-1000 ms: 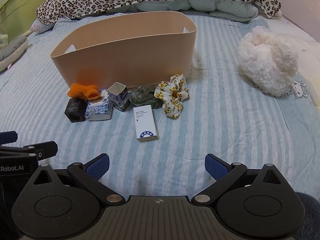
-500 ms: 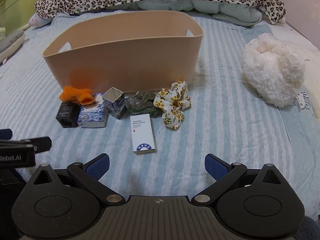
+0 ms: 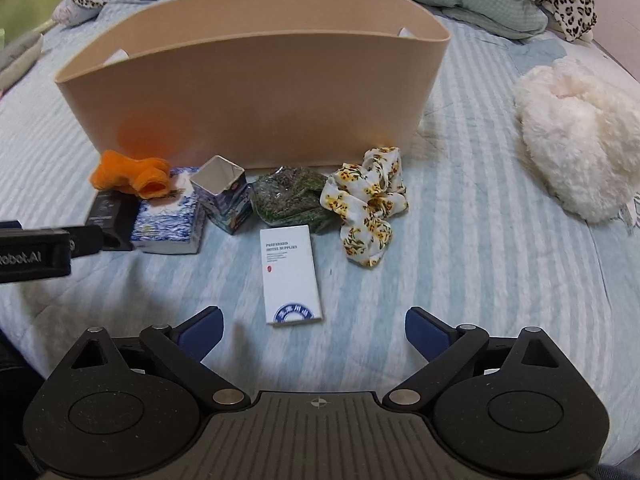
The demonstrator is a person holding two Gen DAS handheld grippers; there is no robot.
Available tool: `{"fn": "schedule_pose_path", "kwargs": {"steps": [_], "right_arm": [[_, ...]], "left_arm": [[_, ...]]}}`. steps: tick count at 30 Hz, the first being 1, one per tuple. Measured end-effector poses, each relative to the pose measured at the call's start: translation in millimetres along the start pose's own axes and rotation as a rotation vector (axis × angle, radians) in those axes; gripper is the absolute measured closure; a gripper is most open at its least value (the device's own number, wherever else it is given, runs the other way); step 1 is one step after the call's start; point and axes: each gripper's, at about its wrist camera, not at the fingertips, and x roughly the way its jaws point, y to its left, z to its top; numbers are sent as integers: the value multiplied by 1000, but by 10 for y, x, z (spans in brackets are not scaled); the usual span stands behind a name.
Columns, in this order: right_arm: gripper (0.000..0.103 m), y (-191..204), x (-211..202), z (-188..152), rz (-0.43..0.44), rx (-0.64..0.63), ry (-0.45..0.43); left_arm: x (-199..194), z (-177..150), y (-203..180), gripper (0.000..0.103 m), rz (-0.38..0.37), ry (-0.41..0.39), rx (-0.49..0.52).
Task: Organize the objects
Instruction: 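Move both tools toward the items lying in front of the beige basket, then grasp the black box with the left tool while the right tool grasps the white hotel-supplies box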
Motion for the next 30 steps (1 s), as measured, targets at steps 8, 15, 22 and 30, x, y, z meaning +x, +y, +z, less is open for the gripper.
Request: {"fn": "schedule_pose_path", "kwargs": {"steps": [8,15,22,30], "right_arm": [[16,47,237,64,10,6,50],[18,84,274,73,16,2,34],[34,82,199,47,42,24,10],[44,110,128,6,59,35,1]], "left_arm": [[176,60,-51,0,-42,-1,30],[247,67,-82,10,-96,-14,26],[267,27,-11,19,-138,-12,-24],[153,-23,21,22,-122,-16,-74]]}}
